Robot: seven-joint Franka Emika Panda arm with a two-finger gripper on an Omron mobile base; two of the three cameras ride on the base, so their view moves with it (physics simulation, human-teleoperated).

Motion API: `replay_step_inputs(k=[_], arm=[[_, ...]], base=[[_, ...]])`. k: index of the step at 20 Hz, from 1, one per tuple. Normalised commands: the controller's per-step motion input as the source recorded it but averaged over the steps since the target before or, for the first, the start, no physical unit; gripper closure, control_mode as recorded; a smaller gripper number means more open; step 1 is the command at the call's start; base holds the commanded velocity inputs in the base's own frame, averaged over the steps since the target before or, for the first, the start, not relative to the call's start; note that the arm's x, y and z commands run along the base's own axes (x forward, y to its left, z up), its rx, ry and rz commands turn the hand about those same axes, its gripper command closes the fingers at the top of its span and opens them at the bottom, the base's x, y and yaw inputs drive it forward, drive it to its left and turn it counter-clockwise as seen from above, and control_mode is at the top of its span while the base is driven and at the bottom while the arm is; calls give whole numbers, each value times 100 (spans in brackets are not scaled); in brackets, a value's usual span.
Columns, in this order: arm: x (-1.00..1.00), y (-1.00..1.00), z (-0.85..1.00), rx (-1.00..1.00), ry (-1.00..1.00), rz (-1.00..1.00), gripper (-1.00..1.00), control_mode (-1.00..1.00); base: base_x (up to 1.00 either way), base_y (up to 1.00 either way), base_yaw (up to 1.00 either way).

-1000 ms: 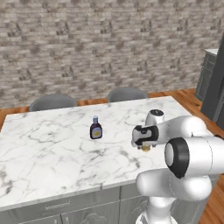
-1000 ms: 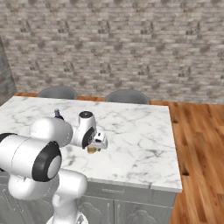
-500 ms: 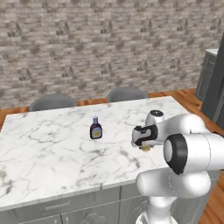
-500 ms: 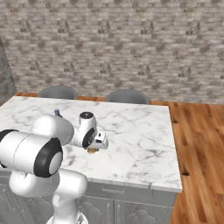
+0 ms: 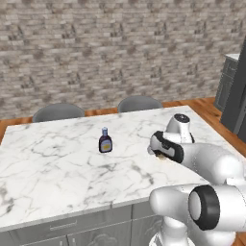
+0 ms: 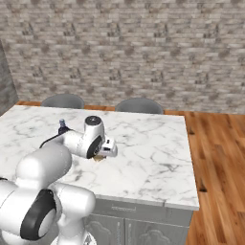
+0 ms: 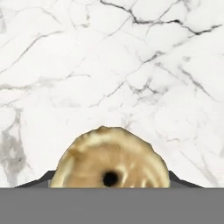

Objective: Pick the candle and candle from the dining table and place them in the open cabinet. Close the cabinet after placing the objects.

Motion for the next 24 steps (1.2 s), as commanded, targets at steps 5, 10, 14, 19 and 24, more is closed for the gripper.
replay_step_inputs(k=[5,10,14,19,24], arm=[[-41,1,64,0,0,0,100,-100],[-50,0,36,0,0,0,100,-100],[-60,0,35,0,0,0,100,-100],[-50,9,29,0,1,0,100,-100],[-40,24,31,0,3,-1,100,-100]], base=[[0,0,0],[0,0,0],[0,0,0],[0,0,0],[0,0,0]])
